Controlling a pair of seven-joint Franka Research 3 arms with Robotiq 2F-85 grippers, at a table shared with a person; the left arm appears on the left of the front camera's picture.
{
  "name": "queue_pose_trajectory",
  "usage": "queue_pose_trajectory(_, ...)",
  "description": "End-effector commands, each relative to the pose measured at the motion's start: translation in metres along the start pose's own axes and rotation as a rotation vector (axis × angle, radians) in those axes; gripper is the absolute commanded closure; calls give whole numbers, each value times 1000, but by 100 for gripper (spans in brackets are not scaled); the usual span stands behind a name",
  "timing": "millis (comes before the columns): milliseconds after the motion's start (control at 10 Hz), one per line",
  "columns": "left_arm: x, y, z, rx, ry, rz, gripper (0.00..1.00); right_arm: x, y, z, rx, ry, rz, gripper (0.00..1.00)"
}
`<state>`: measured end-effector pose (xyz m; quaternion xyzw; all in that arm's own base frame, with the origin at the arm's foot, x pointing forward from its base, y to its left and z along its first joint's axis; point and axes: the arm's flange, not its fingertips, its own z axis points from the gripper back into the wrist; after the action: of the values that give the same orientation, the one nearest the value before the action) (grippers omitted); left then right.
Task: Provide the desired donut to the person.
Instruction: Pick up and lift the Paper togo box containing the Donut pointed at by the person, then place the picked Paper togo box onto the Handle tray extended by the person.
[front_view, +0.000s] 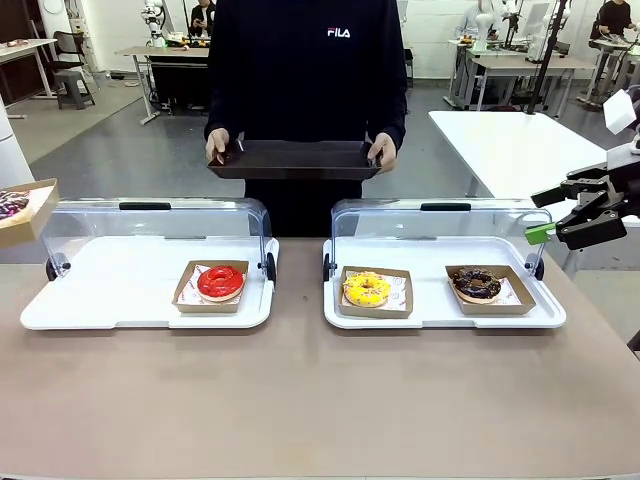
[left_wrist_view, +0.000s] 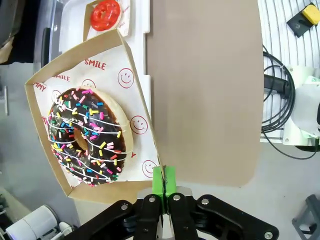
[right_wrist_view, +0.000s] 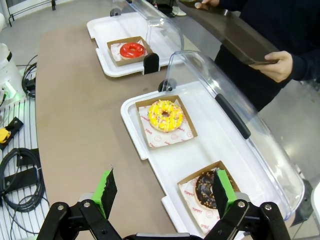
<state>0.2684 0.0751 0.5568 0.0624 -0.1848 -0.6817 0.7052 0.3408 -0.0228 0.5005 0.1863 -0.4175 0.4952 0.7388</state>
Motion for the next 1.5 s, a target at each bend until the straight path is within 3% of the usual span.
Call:
queue_pose_trajectory(0,-4,2,1,18,17,15,100,0,-3,-3,5,-31,9,0)
queue_pose_trajectory(1400,-4,2,1,18,17,15,100,0,-3,-3,5,-31,9,0)
